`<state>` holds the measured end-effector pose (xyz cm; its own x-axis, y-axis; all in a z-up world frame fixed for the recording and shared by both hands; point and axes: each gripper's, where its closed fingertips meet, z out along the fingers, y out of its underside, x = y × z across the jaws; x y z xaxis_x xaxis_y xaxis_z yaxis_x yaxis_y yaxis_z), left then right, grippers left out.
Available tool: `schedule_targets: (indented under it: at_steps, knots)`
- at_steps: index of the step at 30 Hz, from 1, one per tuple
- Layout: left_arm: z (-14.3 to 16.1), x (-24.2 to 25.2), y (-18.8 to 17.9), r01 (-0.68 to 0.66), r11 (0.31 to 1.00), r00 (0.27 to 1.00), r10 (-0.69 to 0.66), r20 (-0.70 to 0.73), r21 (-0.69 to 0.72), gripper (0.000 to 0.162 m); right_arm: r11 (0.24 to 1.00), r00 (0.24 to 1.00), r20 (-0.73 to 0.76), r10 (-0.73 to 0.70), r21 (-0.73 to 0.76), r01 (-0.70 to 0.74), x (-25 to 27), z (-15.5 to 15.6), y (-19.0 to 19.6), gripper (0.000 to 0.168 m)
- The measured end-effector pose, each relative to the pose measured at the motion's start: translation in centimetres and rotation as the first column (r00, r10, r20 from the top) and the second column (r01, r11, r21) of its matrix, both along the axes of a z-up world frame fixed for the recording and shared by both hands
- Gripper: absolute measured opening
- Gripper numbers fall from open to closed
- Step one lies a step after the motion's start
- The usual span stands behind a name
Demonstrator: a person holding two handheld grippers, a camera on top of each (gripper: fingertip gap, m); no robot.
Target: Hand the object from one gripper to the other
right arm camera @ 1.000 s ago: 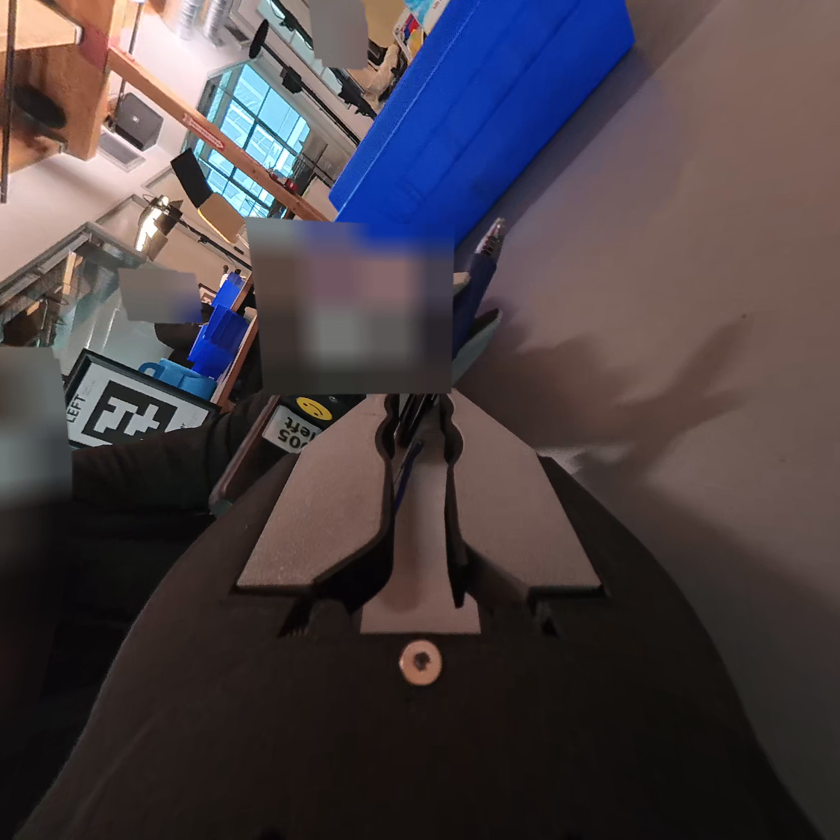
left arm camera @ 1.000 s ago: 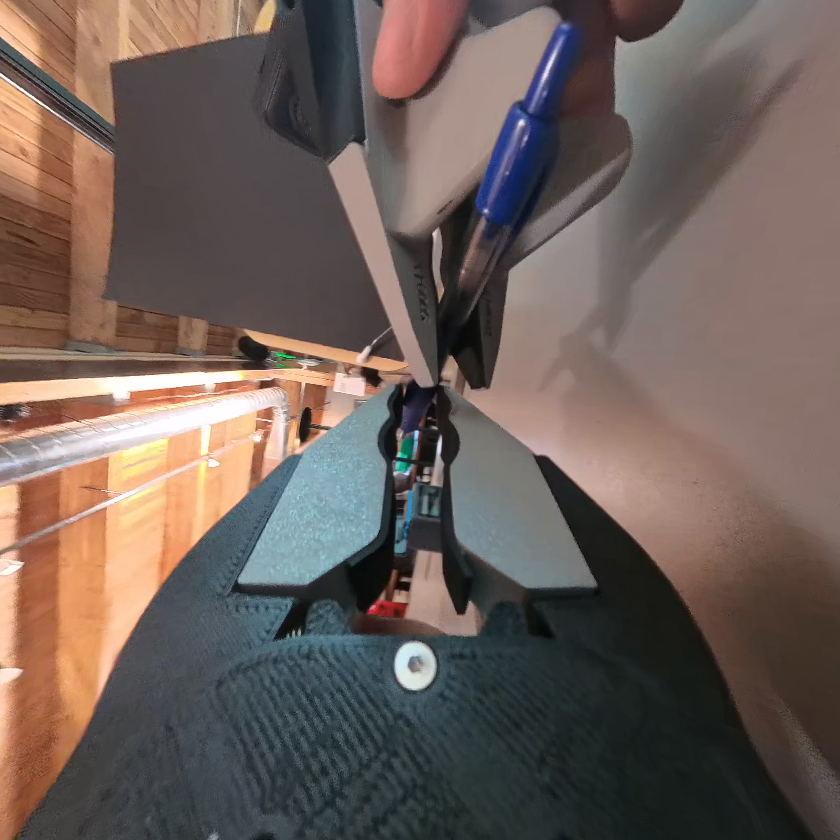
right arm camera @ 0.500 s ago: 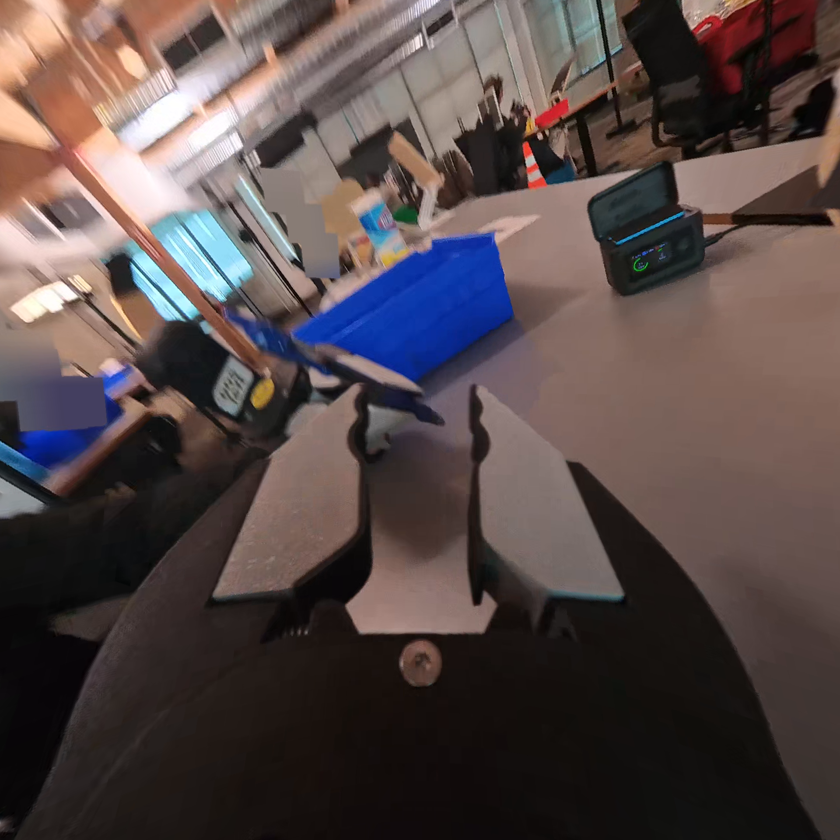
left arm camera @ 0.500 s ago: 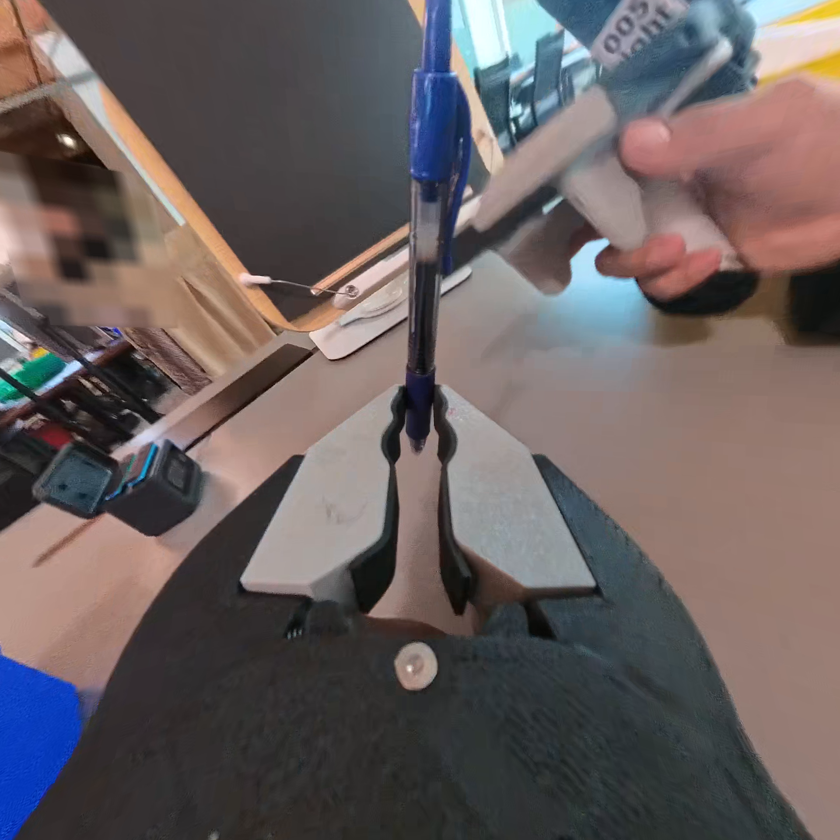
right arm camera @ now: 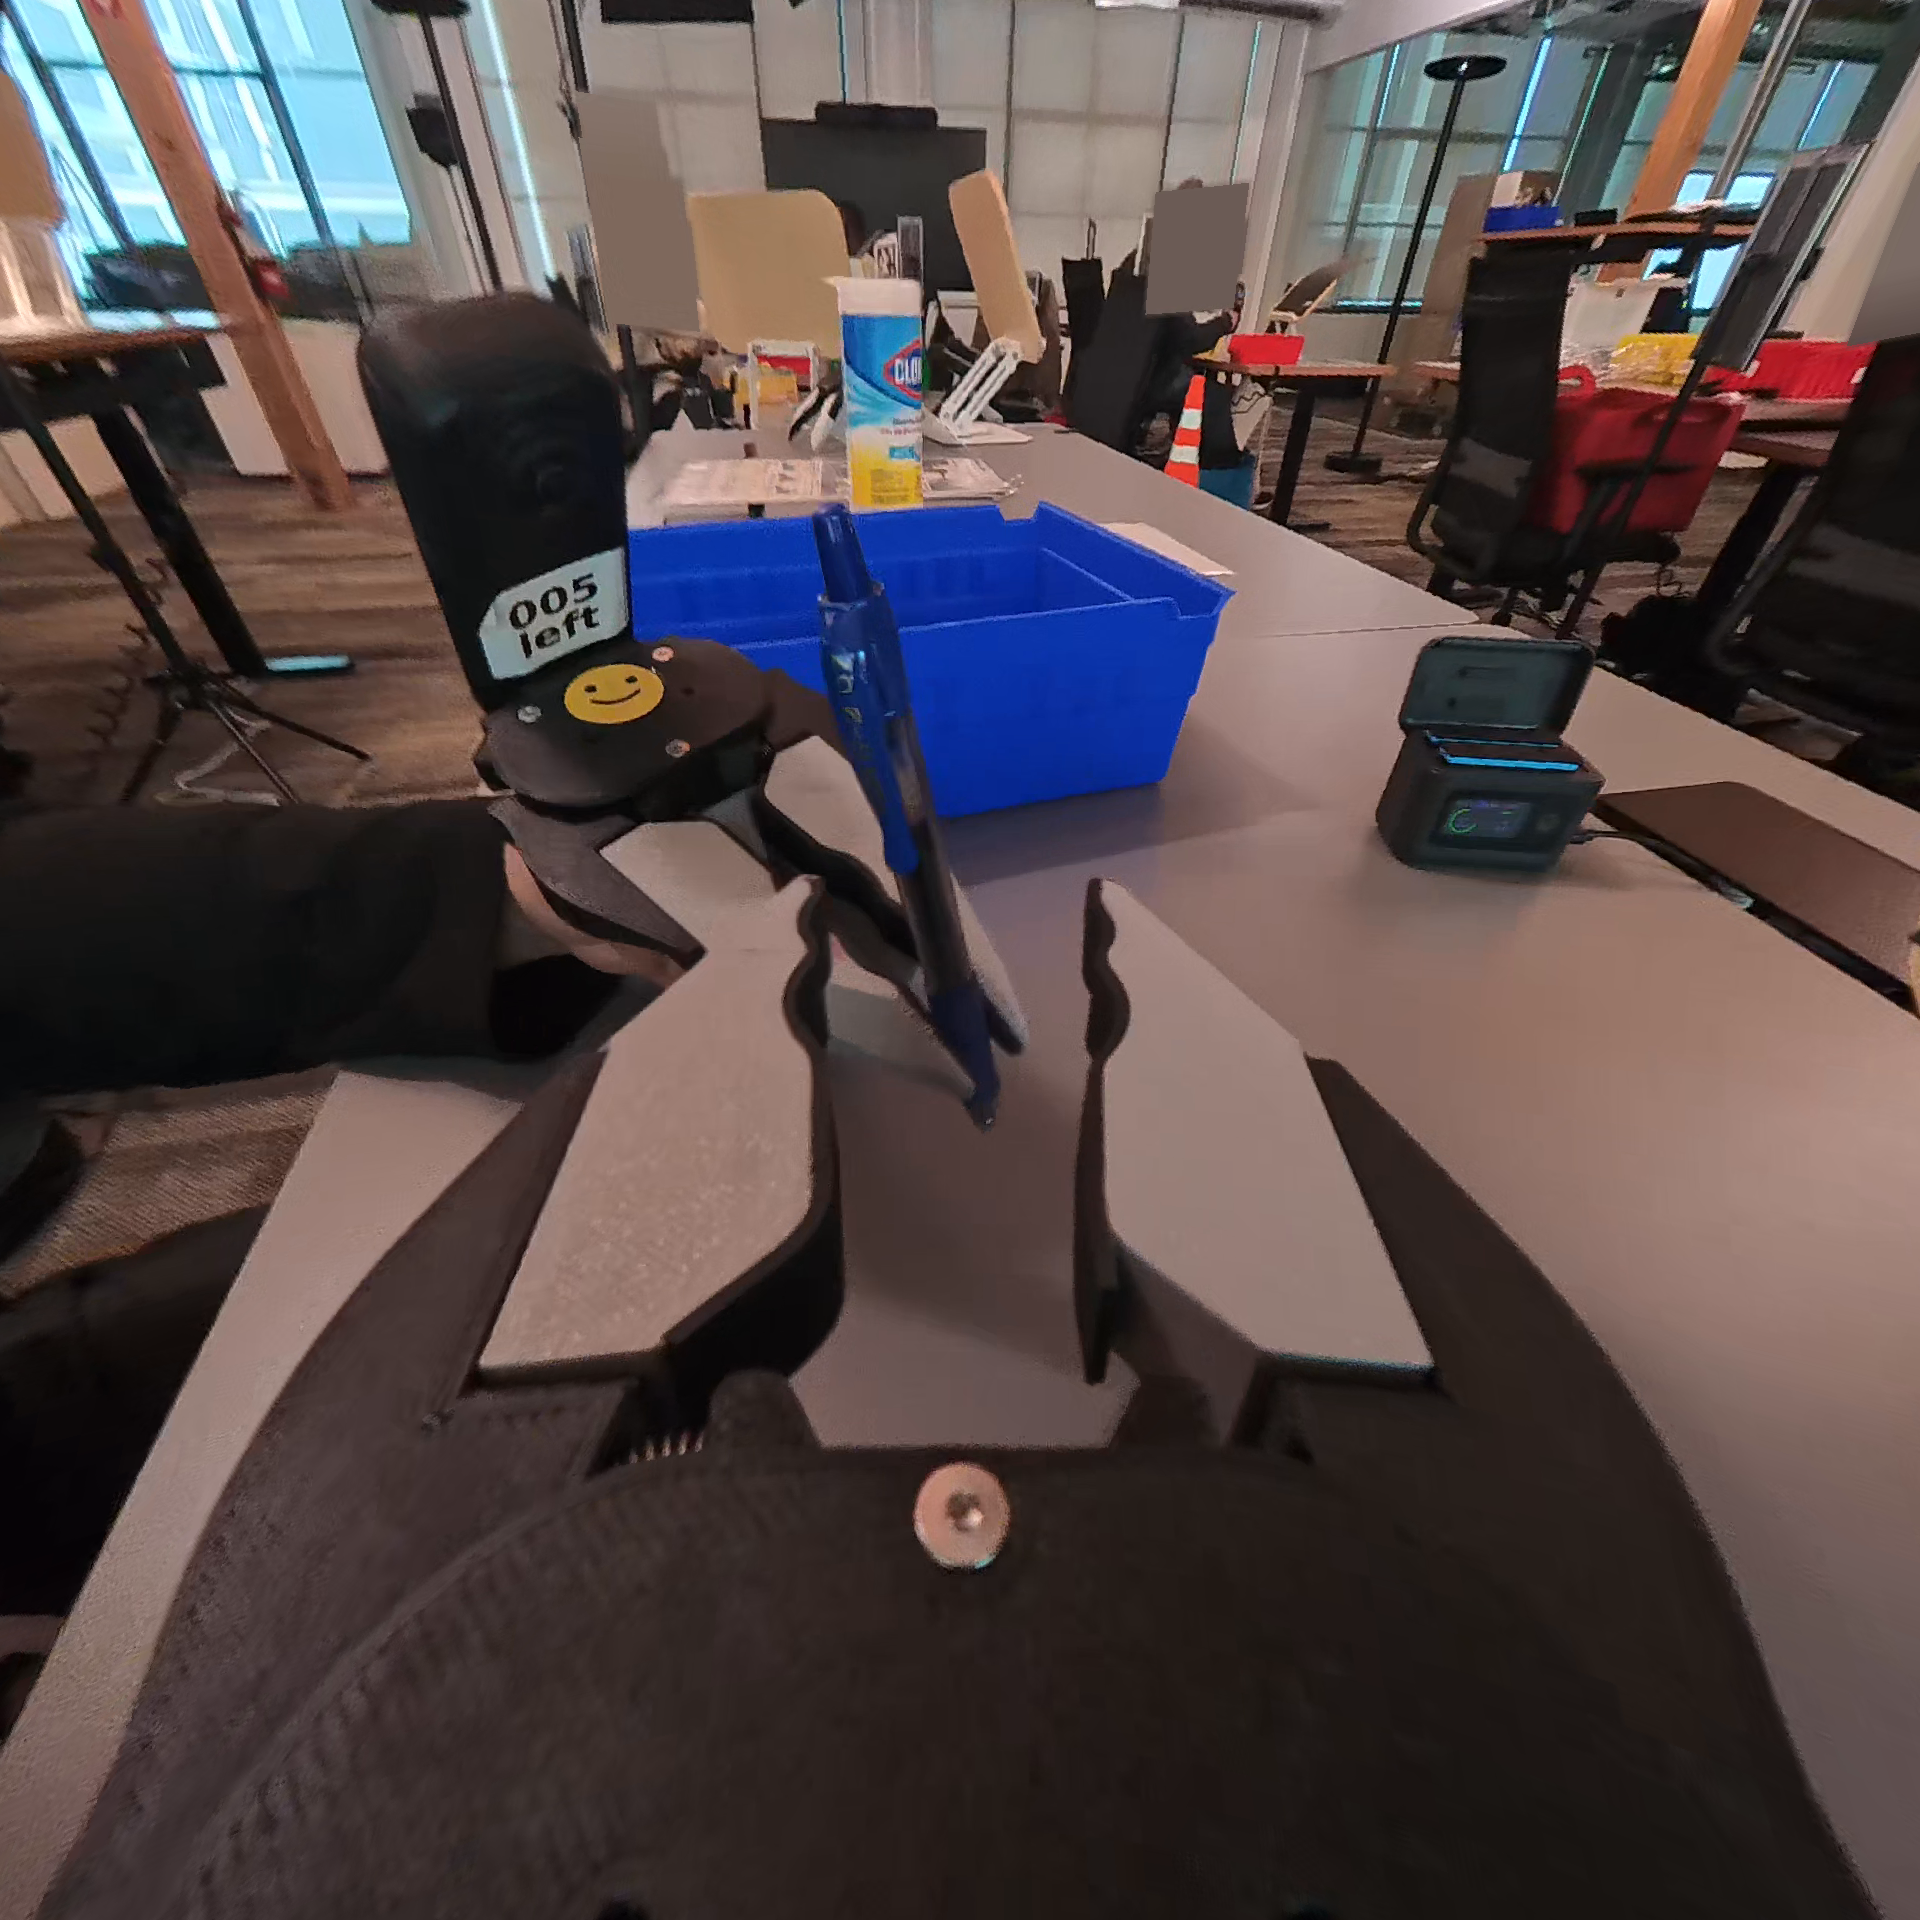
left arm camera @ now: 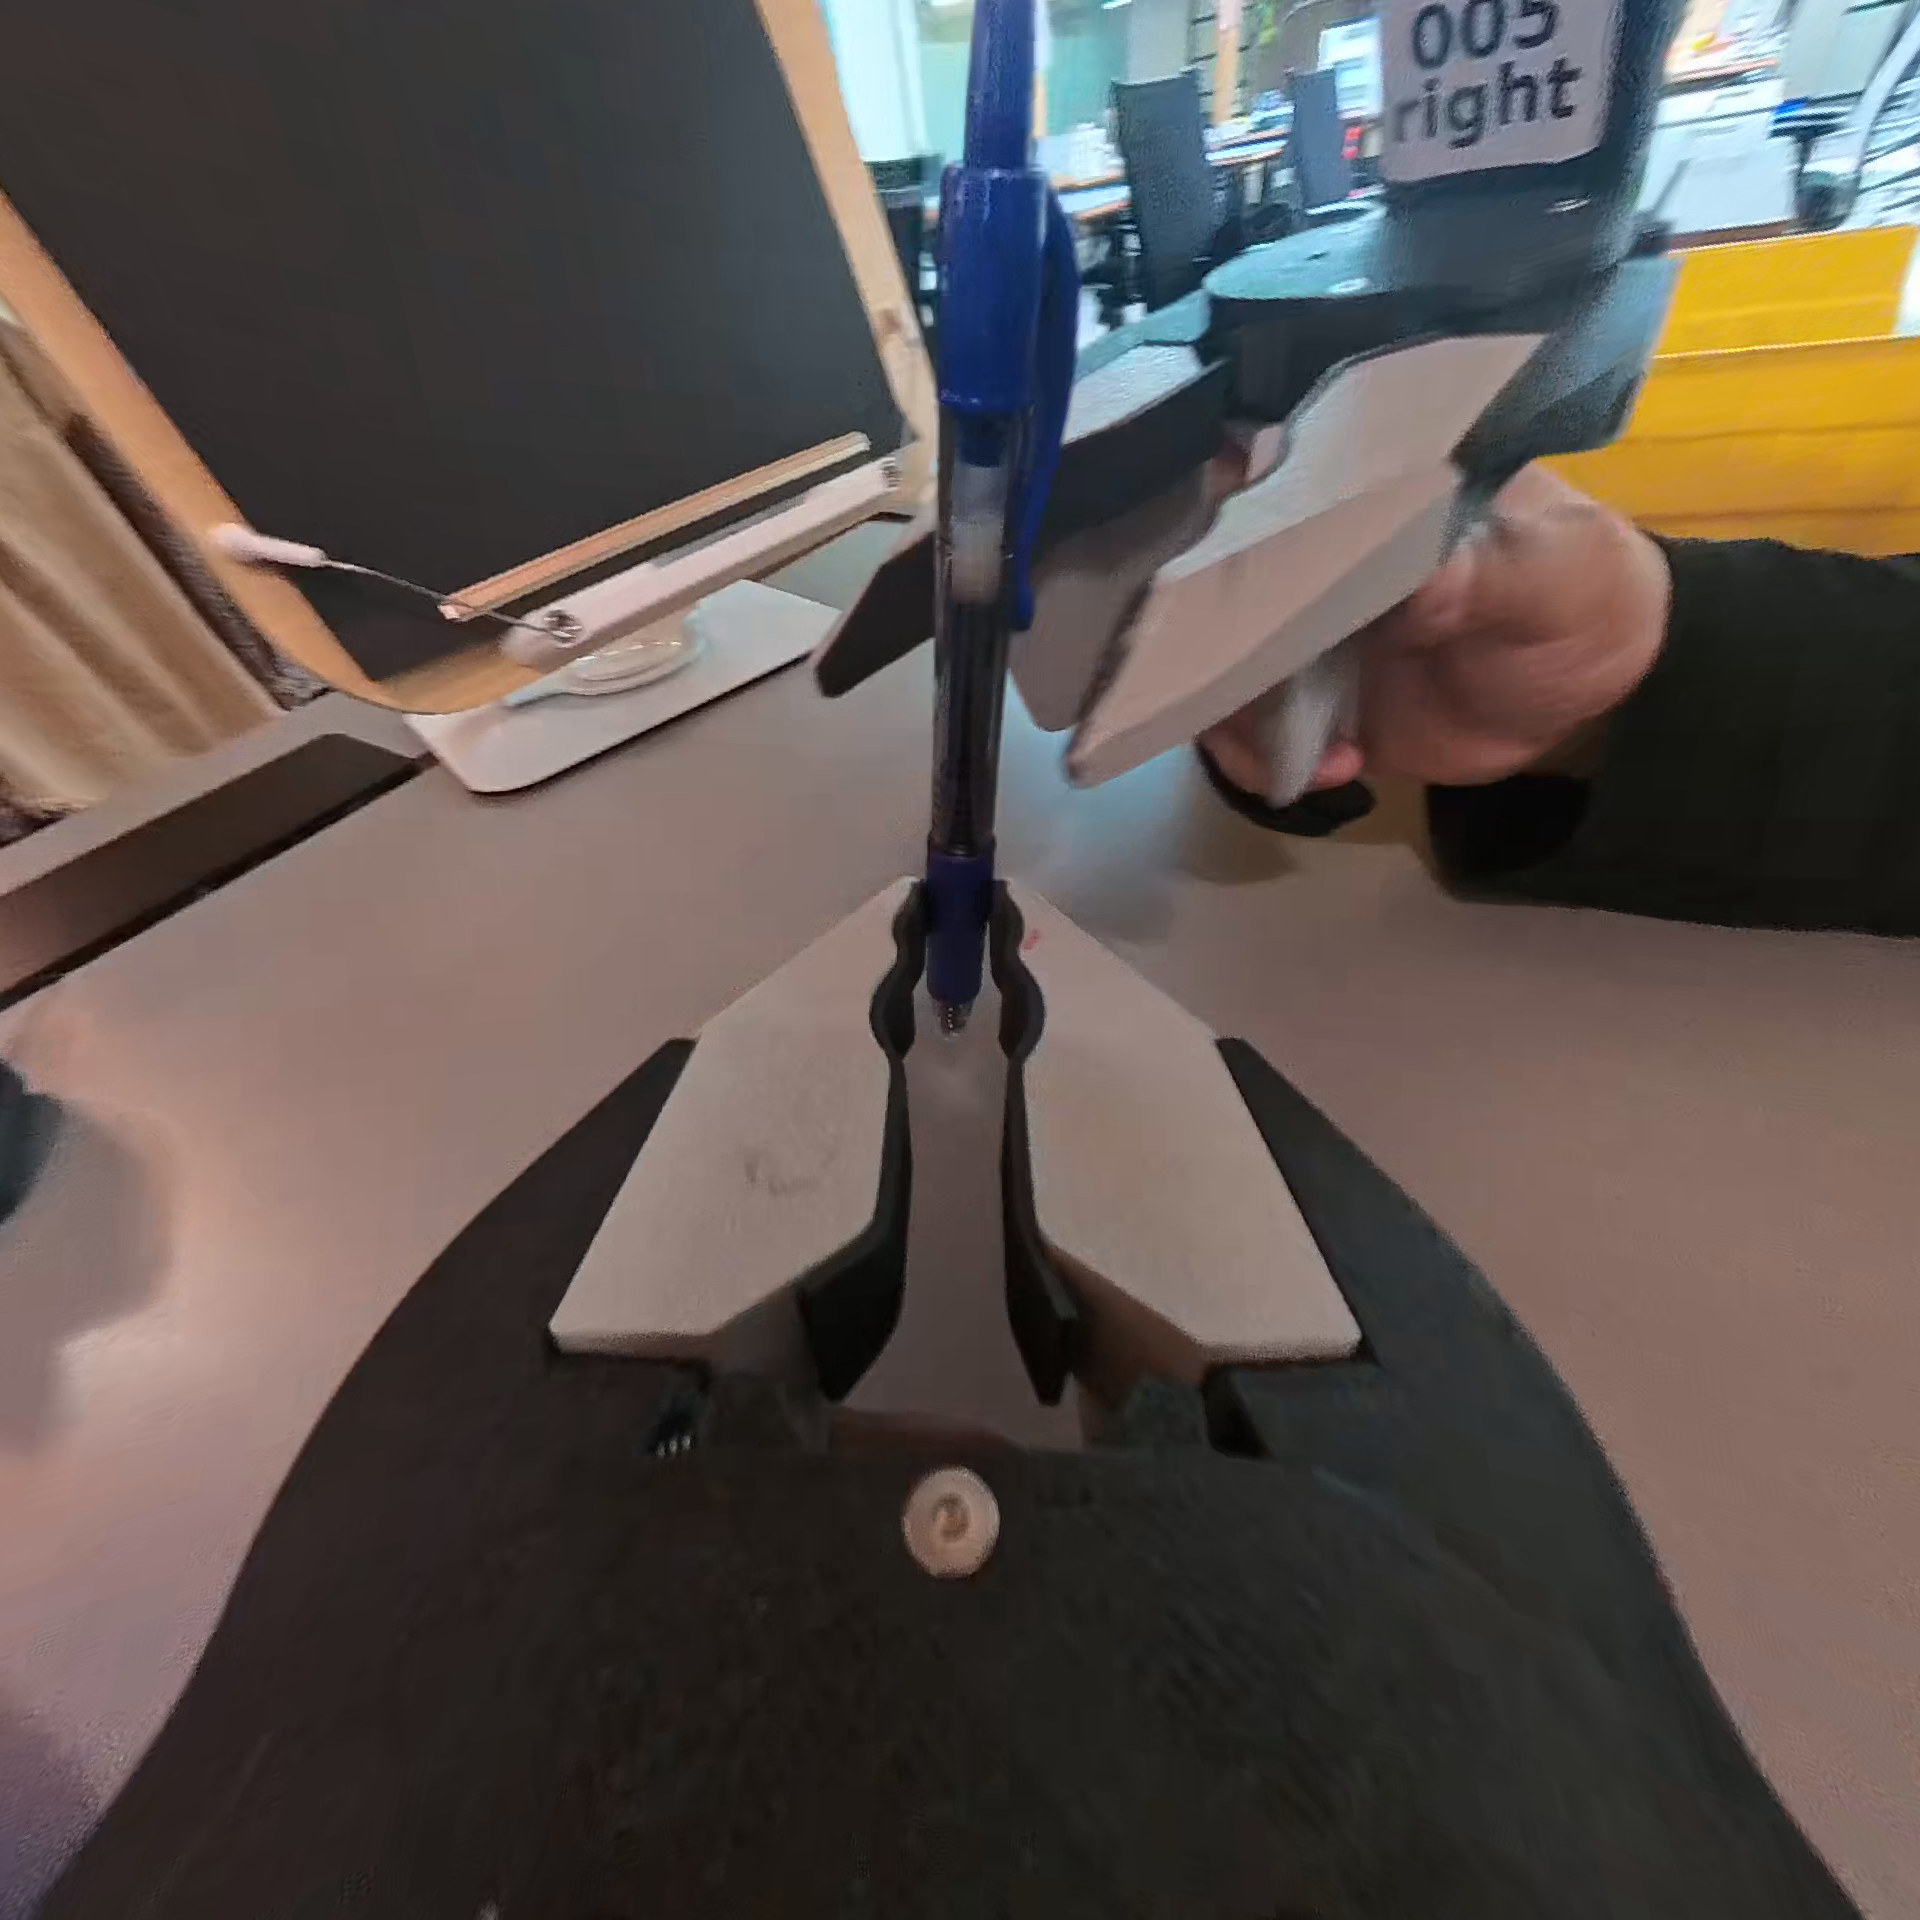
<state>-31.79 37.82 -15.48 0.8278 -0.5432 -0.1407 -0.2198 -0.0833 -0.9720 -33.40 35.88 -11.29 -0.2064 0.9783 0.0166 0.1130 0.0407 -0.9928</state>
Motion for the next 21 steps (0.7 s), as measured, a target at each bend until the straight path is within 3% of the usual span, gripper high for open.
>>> schedule_targets:
  at_steps: [4, 6, 10, 14, 18, 21]
  knots:
    - [-0.3, 1.2, -0.4, 0.046, 0.999, 0.998, -0.046, -0.032, -0.005, 0.009, 0.999, 0.998, 0.046, 0.039, 0.033, -0.040, -0.2, -0.9, -1.1, 0.009]
    - [-0.3, 1.1, -0.3, 0.027, 1.000, 0.999, -0.027, -0.046, 0.005, 0.010, 1.000, 0.999, 0.054, 0.007, -0.007, -0.007, -0.3, -0.9, -0.4, 0.006]
    - [0.9, 0.4, -0.1, -0.037, 0.991, 0.997, 0.046, -0.064, 0.131, 0.020, 0.953, 1.000, 0.001, -0.020, -0.302, 0.019, 0.4, 0.4, 2.3, 0.006]
    - [0.5, 0.5, 0.2, -0.076, 0.969, 0.963, 0.133, -0.236, 0.235, 0.036, 0.815, 0.996, -0.059, -0.071, -0.580, 0.023, 2.0, 1.1, 5.9, 0.006]
    - [-0.7, 0.0, 0.9, -0.086, 0.905, 0.781, 0.320, -0.536, 0.416, 0.035, 0.696, 0.995, -0.086, -0.056, -0.718, -0.023, 2.7, 1.1, 7.2, 0.006]
    - [-0.6, 0.0, 1.1, -0.044, 0.852, 0.645, 0.423, -0.637, 0.522, 0.034, 0.632, 0.998, -0.067, 0.005, -0.773, -0.055, 2.4, 0.4, 6.6, 0.006]
